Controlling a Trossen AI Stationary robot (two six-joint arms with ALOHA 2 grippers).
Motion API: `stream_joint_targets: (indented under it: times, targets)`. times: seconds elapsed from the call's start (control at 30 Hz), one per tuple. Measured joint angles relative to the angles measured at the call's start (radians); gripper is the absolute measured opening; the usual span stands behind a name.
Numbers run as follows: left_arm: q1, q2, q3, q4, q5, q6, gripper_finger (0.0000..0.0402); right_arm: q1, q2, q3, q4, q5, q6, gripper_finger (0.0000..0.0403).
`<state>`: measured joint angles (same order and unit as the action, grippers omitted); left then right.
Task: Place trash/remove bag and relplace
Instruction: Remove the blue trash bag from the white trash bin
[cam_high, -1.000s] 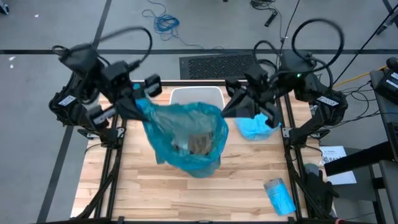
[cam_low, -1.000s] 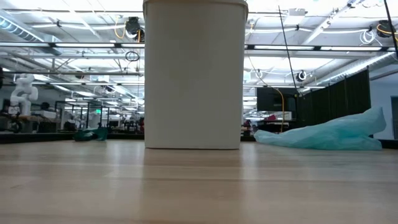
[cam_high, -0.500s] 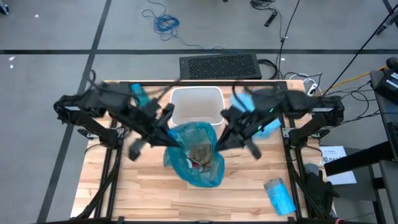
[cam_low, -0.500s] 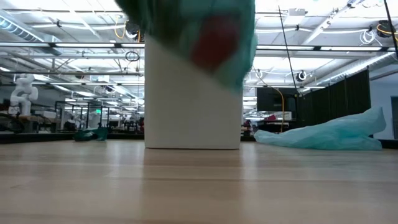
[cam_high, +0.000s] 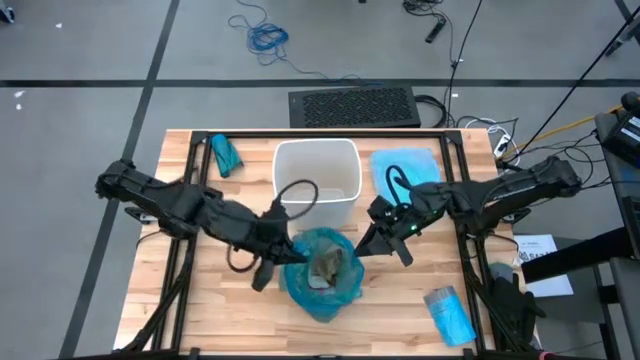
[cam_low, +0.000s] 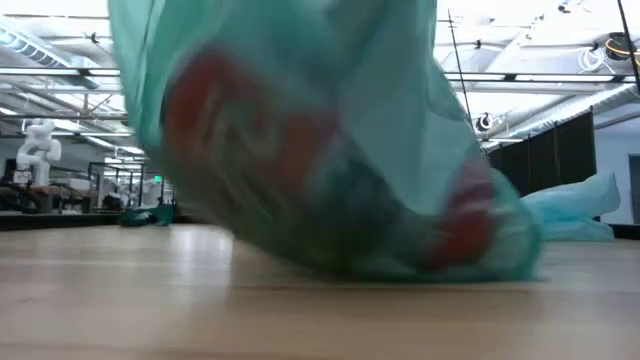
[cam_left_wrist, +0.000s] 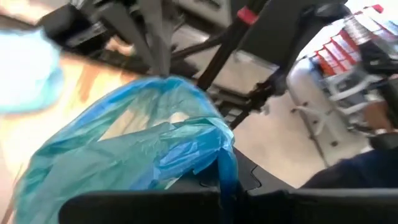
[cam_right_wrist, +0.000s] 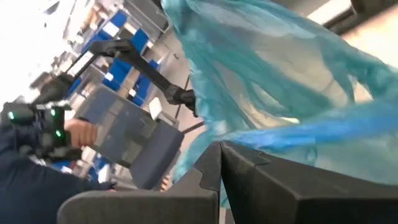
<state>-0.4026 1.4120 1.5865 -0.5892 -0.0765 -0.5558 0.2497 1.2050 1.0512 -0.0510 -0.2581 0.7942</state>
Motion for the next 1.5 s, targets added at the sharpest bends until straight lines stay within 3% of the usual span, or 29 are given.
stream_joint_targets:
  times: [0.27, 0.53, 0.77, 0.9, 1.13, 1.27, 1.37, 1.5]
  targets:
    - [0.008, -0.007, -0.214, 0.134, -0.005, -0.116, 0.0, -0.008, -0.004, -0.22, 0.175, 0.045, 0.088, 0.0]
    - [0.058, -0.04, -0.354, 0.156, 0.058, -0.147, 0.0, -0.062, -0.003, -0.246, 0.172, 0.05, 0.091, 0.0]
    - [0.089, -0.1, -0.358, 0.172, 0.087, -0.119, 0.0, -0.087, -0.002, -0.246, 0.248, 0.057, 0.098, 0.0002]
    - [0.095, -0.128, -0.358, 0.144, 0.094, -0.065, 0.0001, -0.087, -0.002, -0.246, 0.257, 0.104, 0.094, 0.0029]
    - [0.094, -0.132, -0.358, 0.043, 0.147, -0.004, 0.0002, -0.088, -0.002, -0.246, 0.261, 0.223, 0.095, 0.0111]
    - [0.092, -0.132, -0.358, 0.008, 0.155, 0.022, 0.0001, -0.1, -0.001, -0.246, 0.139, 0.324, 0.13, 0.0136]
    - [0.092, -0.138, -0.358, 0.009, 0.155, 0.04, 0.0001, -0.123, 0.017, -0.246, 0.061, 0.336, 0.17, 0.0124]
    - [0.089, -0.156, -0.358, 0.011, 0.154, 0.046, 0.0001, -0.132, 0.078, -0.246, 0.062, 0.3, 0.174, 0.0055]
